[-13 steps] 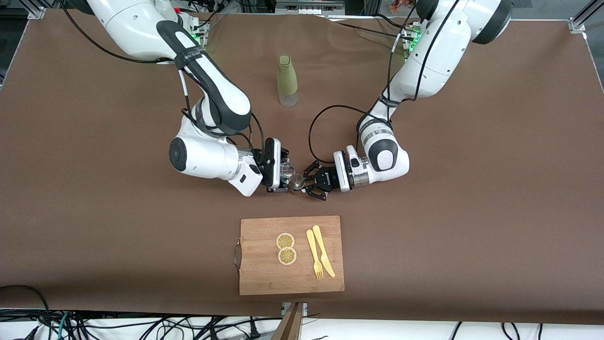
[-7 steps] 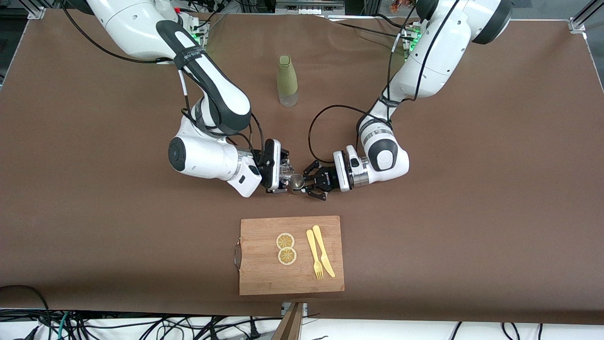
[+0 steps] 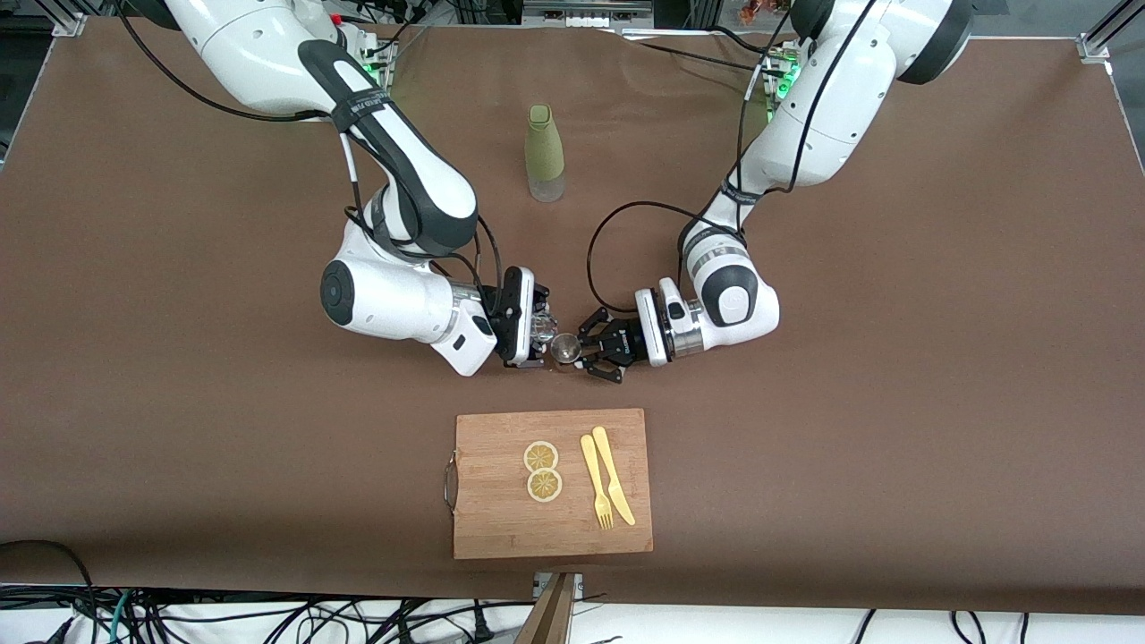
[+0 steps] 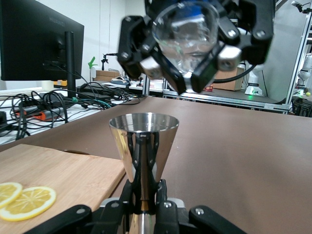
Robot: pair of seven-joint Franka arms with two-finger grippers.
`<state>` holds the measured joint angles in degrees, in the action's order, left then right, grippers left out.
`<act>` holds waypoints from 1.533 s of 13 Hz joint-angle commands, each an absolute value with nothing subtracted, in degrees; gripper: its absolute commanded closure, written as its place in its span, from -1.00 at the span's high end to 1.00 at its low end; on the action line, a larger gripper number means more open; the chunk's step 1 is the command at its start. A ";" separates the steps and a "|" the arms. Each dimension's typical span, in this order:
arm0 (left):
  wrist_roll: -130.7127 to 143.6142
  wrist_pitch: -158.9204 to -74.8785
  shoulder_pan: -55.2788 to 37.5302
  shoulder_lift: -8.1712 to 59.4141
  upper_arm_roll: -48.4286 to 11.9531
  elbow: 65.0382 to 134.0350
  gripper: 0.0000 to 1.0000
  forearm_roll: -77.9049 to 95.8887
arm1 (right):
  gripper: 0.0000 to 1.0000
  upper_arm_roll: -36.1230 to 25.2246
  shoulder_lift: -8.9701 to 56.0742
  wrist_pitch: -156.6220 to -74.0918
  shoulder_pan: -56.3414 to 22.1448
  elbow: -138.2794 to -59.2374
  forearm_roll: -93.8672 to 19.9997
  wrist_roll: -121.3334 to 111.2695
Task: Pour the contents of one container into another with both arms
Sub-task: 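Tilt the glass upright and pull both grippers apart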
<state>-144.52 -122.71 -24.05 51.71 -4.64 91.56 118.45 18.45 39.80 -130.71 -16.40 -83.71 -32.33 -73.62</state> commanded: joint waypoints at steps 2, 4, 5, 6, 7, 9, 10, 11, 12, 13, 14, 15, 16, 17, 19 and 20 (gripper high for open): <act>-147.13 -123.14 -19.96 50.98 -7.55 92.63 -1.00 119.97 | -0.99 18.37 40.34 -130.69 -17.40 -81.65 -28.65 -70.31; -147.13 -123.13 -19.25 50.71 -8.61 93.34 -1.00 118.92 | -0.99 18.46 40.25 -130.43 -15.66 -81.74 -29.35 -70.92; -147.13 -123.22 -19.34 50.80 -8.79 93.25 -1.00 118.92 | -0.99 18.54 40.25 -130.08 -14.25 -81.83 -30.92 -71.45; -147.22 -123.48 -19.42 50.80 -9.14 93.16 -1.00 119.00 | -0.99 18.63 39.99 -129.38 -13.63 -82.00 -32.16 -72.33; -147.13 -123.49 -19.42 50.80 -9.23 93.16 -1.00 119.00 | -0.99 18.63 39.82 -128.24 -12.75 -82.09 -34.17 -73.38; -147.13 -123.49 -19.16 50.80 -9.14 93.16 -1.00 118.92 | -0.99 18.63 39.55 -126.40 -10.82 -82.27 -39.78 -78.81; -147.13 -123.49 -19.16 50.80 -9.23 93.25 -1.00 118.92 | -0.99 18.63 39.46 -124.30 -9.85 -82.35 -42.42 -81.71; -147.13 -123.49 -19.16 50.71 -9.23 93.25 -1.00 118.92 | -0.99 18.63 39.38 -122.28 -8.71 -82.35 -44.02 -83.57; -147.13 -123.49 -18.90 50.71 -9.23 93.25 -1.00 118.83 | -0.99 18.63 39.20 -120.34 -7.22 -82.35 -44.56 -84.89; -147.13 -123.40 -18.46 50.63 -9.23 93.34 -1.00 118.74 | -0.99 18.63 39.11 -118.23 -6.08 -82.35 -44.56 -85.86; -147.13 -123.31 -18.20 50.36 -9.23 93.43 -1.00 117.61 | -1.00 18.72 39.02 -116.21 -4.59 -82.35 -44.65 -87.00; -147.13 -123.22 -17.32 50.19 -9.23 93.78 -1.00 116.47 | -1.00 18.72 39.02 -113.76 -3.27 -82.35 -46.04 -88.84; -147.13 -122.96 -16.36 49.84 -9.32 94.65 -1.00 115.50 | -1.00 18.55 38.94 -110.86 -1.60 -82.35 -47.79 -91.64; -147.13 -122.35 -15.30 49.22 -9.32 95.35 -1.00 113.84 | -1.00 18.54 38.94 -107.70 0.25 -82.44 -48.94 -94.11; -146.87 -121.03 -12.41 46.77 -9.32 98.60 -1.00 110.32 | -0.99 18.54 39.02 -101.72 3.59 -82.35 -49.13 -97.37; -146.78 -119.63 -10.83 45.37 -9.32 100.44 -1.00 108.39 | -1.00 18.46 39.02 -99.25 5.26 -82.35 -49.13 -99.38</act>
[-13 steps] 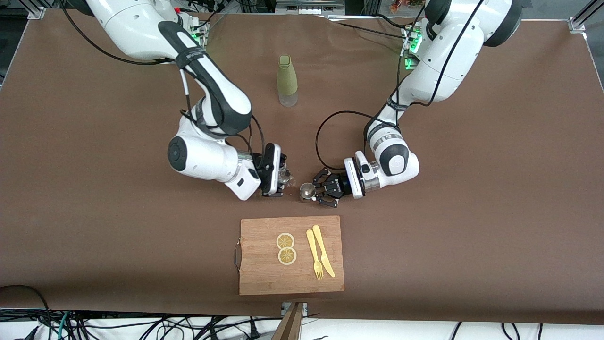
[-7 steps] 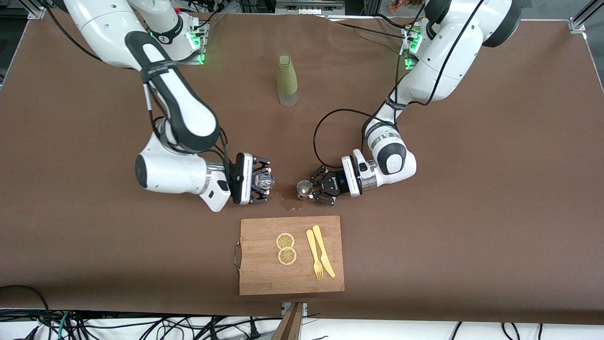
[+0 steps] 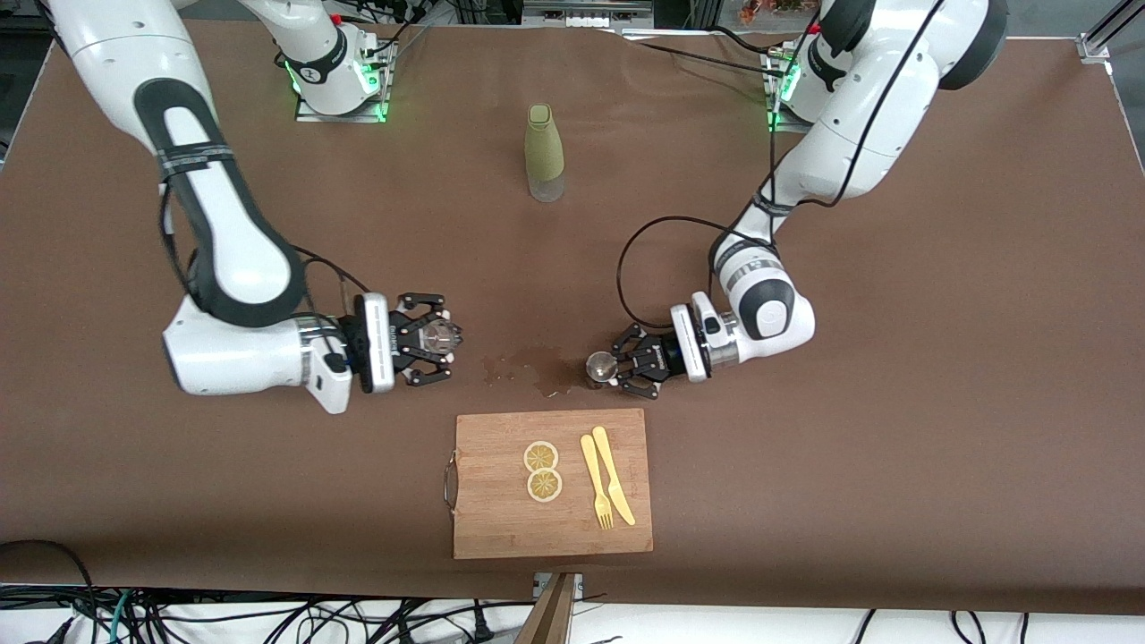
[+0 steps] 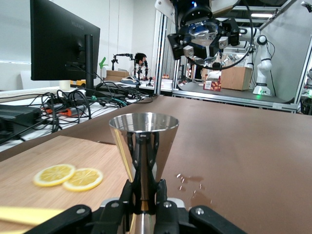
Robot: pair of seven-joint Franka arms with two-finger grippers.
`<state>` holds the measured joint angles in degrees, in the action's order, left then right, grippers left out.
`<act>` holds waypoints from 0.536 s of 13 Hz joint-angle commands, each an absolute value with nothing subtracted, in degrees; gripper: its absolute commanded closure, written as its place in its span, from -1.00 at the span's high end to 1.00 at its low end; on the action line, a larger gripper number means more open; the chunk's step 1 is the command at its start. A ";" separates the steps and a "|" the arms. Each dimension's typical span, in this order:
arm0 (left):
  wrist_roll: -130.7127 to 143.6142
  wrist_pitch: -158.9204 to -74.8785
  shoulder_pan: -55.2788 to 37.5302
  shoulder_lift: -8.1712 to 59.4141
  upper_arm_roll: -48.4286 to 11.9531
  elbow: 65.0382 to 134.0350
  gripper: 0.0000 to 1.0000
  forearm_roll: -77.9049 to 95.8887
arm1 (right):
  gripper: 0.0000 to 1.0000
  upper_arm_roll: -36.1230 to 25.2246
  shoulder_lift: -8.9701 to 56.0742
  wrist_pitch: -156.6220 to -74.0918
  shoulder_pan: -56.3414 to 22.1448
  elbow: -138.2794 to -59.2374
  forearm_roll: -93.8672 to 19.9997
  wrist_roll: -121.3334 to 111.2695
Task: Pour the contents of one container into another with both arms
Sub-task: 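Tilt the glass upright and pull both grippers apart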
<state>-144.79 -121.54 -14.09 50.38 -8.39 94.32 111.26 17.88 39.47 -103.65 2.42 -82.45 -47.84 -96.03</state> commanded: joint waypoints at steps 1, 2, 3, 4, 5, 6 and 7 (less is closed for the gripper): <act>-146.69 -118.31 -8.81 44.05 -9.32 102.37 -1.00 106.02 | -0.99 18.46 39.20 -96.62 7.01 -82.61 -49.13 -102.01; -146.69 -116.82 -6.53 42.64 -9.23 103.96 -1.00 102.69 | -0.99 18.37 39.37 -94.33 9.29 -83.23 -49.13 -104.65; -146.60 -114.72 -4.07 41.32 -9.23 105.19 -1.00 99.09 | -0.99 18.37 39.72 -92.48 11.40 -84.28 -49.13 -107.11; -146.43 -111.65 -1.26 41.05 -9.05 105.47 -1.00 94.88 | -0.99 18.37 39.90 -91.16 13.25 -85.33 -49.13 -110.01; -146.43 -108.66 1.47 41.13 -8.70 105.38 -1.00 91.27 | -0.99 18.37 40.51 -89.66 15.27 -85.86 -49.13 -112.56; -146.43 -106.02 3.23 41.13 -7.83 105.38 -1.00 87.75 | -0.99 18.37 42.08 -87.91 17.03 -85.87 -49.13 -114.76; -146.43 -102.60 3.95 41.13 -5.21 105.38 -1.00 85.54 | -0.99 18.37 44.01 -85.98 18.88 -85.87 -49.13 -117.92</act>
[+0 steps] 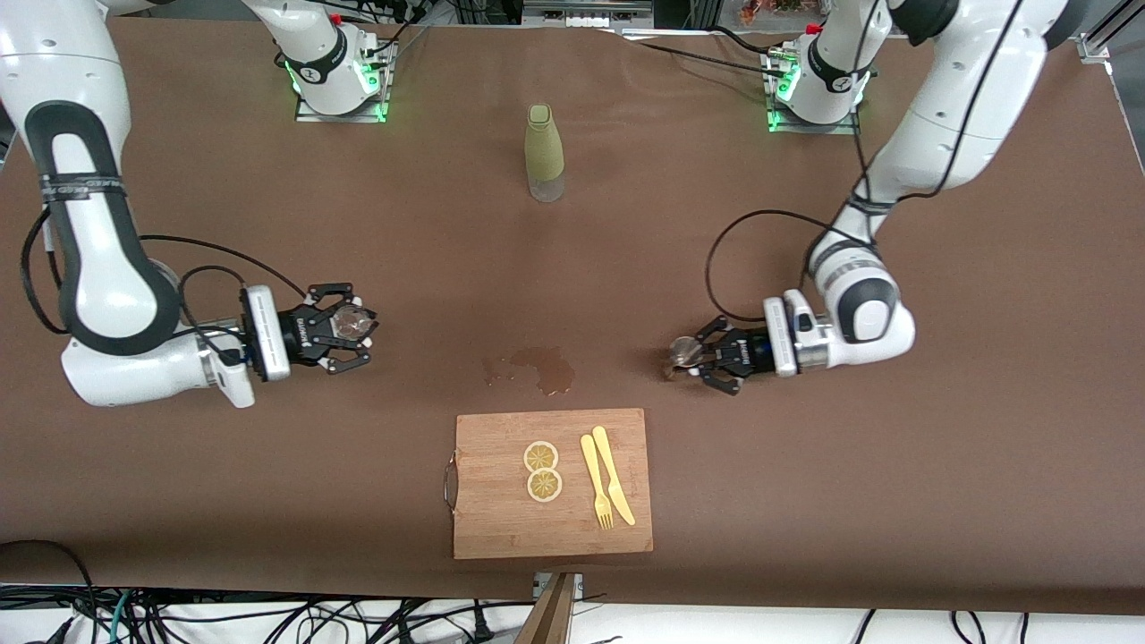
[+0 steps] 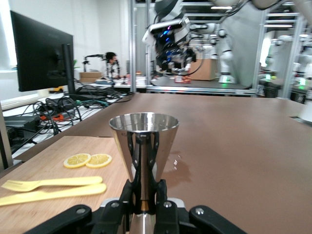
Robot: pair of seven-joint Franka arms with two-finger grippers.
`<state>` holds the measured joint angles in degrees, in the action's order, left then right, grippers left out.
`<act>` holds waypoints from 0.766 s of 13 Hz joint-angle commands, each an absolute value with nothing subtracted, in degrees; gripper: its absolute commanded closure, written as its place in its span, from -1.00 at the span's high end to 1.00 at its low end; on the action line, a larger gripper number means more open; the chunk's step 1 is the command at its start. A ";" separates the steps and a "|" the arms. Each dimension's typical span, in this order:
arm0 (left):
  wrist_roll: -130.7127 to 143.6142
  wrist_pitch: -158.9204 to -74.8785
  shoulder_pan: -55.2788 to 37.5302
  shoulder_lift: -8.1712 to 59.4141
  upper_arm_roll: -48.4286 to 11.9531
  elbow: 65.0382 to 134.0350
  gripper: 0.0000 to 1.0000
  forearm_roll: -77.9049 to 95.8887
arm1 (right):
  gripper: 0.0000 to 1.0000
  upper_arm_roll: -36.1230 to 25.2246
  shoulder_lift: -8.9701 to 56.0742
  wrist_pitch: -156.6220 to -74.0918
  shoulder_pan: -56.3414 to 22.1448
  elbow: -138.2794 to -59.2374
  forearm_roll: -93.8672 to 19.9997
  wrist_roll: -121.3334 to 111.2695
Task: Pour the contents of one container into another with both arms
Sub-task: 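Tilt the glass upright and pull both grippers apart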
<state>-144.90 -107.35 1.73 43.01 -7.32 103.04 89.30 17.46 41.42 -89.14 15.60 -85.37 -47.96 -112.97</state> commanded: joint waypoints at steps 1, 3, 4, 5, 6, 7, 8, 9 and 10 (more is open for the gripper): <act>-146.51 -98.74 4.04 41.22 -2.05 105.38 -1.00 84.13 | -0.99 18.37 46.12 -84.83 20.46 -85.87 -49.13 -121.26; -147.04 -93.54 4.74 41.75 4.37 104.86 -1.00 80.53 | -0.99 17.93 49.20 -82.63 23.45 -85.87 -49.04 -125.40; -147.65 -91.25 6.49 42.01 5.18 104.85 -1.00 78.68 | -0.99 16.97 51.39 -80.96 24.08 -85.70 -49.04 -126.90; -148.70 -90.10 8.42 42.27 5.45 104.85 -1.00 77.18 | -0.98 15.66 52.72 -80.43 24.52 -85.61 -49.13 -129.44; -149.49 -88.78 9.48 42.62 6.23 104.85 -1.00 76.12 | -0.98 14.60 53.78 -80.16 24.87 -85.61 -49.13 -132.07; -150.72 -86.77 9.67 43.24 7.81 104.51 -1.00 75.50 | -0.98 13.55 55.01 -80.16 25.31 -85.61 -49.13 -133.84; -152.21 -84.75 9.84 43.76 9.48 104.41 -1.00 75.24 | -0.98 13.10 55.98 -80.42 25.66 -85.61 -49.13 -135.51; -153.53 -82.81 10.54 44.20 10.54 104.24 -1.00 74.97 | -0.97 12.66 56.94 -80.85 25.66 -85.61 -49.13 -136.48; -154.76 -81.31 11.16 45.08 11.59 103.37 -1.00 73.49 | -0.97 12.48 58.08 -81.03 25.66 -85.52 -49.22 -137.28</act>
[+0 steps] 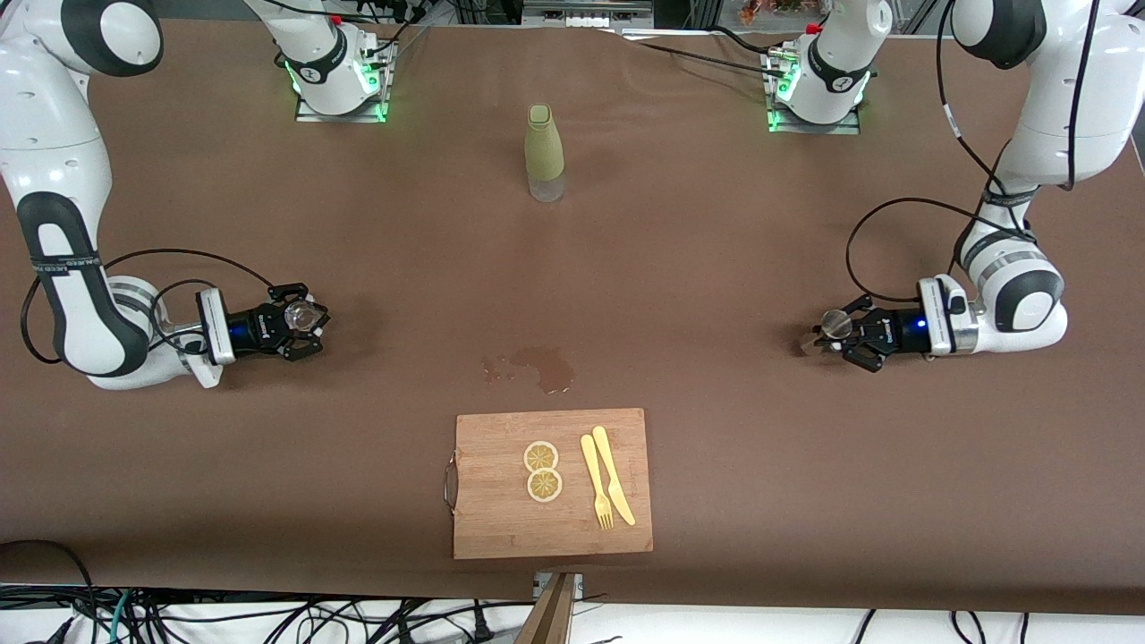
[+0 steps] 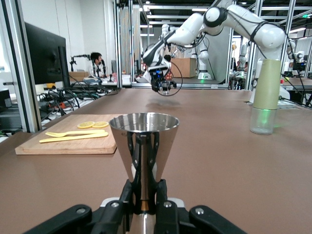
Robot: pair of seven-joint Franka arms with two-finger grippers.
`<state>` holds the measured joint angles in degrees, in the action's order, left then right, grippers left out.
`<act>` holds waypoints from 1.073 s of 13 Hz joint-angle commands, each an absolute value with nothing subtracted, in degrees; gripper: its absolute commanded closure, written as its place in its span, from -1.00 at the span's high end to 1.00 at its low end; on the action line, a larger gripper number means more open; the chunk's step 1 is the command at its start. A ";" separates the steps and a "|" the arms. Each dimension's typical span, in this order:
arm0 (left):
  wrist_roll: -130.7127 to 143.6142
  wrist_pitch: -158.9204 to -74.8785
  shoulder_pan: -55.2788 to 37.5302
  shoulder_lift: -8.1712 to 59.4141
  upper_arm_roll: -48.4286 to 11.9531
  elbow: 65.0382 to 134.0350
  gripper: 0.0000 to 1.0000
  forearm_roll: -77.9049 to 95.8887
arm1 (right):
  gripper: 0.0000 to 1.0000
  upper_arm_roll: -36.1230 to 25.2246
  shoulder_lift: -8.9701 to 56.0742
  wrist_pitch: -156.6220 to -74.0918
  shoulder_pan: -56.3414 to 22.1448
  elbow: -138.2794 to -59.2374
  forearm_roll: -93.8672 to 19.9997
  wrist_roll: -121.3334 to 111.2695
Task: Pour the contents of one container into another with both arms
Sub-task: 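Lower the glass with the right gripper while the left gripper lowers the jigger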
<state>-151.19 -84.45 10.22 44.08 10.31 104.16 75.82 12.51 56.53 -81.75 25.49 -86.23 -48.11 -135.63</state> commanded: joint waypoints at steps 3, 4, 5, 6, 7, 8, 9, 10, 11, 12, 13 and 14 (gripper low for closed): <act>-157.67 -78.93 14.05 47.02 12.30 102.22 -1.00 71.02 | -0.96 12.48 59.76 -82.53 25.66 -85.43 -49.13 -139.48; -158.72 -78.93 14.76 47.28 12.30 102.22 -1.00 70.23 | -0.94 12.48 59.77 -82.62 25.66 -85.43 -48.96 -140.18; -159.51 -78.93 15.03 47.63 12.65 102.22 -1.00 69.62 | -0.94 12.39 60.11 -83.14 25.66 -85.34 -48.96 -140.97; -160.30 -78.49 15.03 47.90 13.61 102.22 -1.00 69.26 | -0.92 12.39 60.64 -83.58 25.66 -85.34 -48.96 -141.59; -161.01 -78.31 14.94 48.42 13.88 102.22 -1.00 69.26 | -0.92 12.39 60.91 -84.02 25.66 -85.34 -48.96 -142.29; -161.62 -78.22 15.03 48.78 13.89 102.22 -1.00 69.17 | -0.92 12.39 61.00 -84.46 25.66 -85.34 -48.96 -142.64; -162.24 -78.22 15.03 49.21 13.97 102.13 -1.00 69.17 | -0.89 12.39 61.00 -84.64 25.66 -85.34 -48.87 -142.65; -162.51 -78.31 15.03 49.57 13.97 102.13 -1.00 69.08 | -0.87 12.39 61.08 -84.73 25.66 -85.43 -48.87 -142.65; -163.12 -78.31 15.03 50.27 13.97 102.13 -1.00 69.17 | -0.68 12.31 61.35 -84.99 25.66 -85.34 -48.69 -142.65; -163.21 -78.31 15.03 50.62 13.97 102.13 -1.00 69.17 | -0.29 12.30 61.43 -85.08 25.66 -85.43 -48.34 -142.65; -163.21 -78.31 15.03 50.89 13.97 102.13 -1.00 69.17 | 0.24 12.22 61.44 -85.08 25.66 -85.43 -48.25 -142.65; -163.39 -78.48 15.03 50.98 13.97 102.13 -1.00 69.17 | 0.99 11.78 61.44 -85.08 25.66 -85.43 -48.16 -142.65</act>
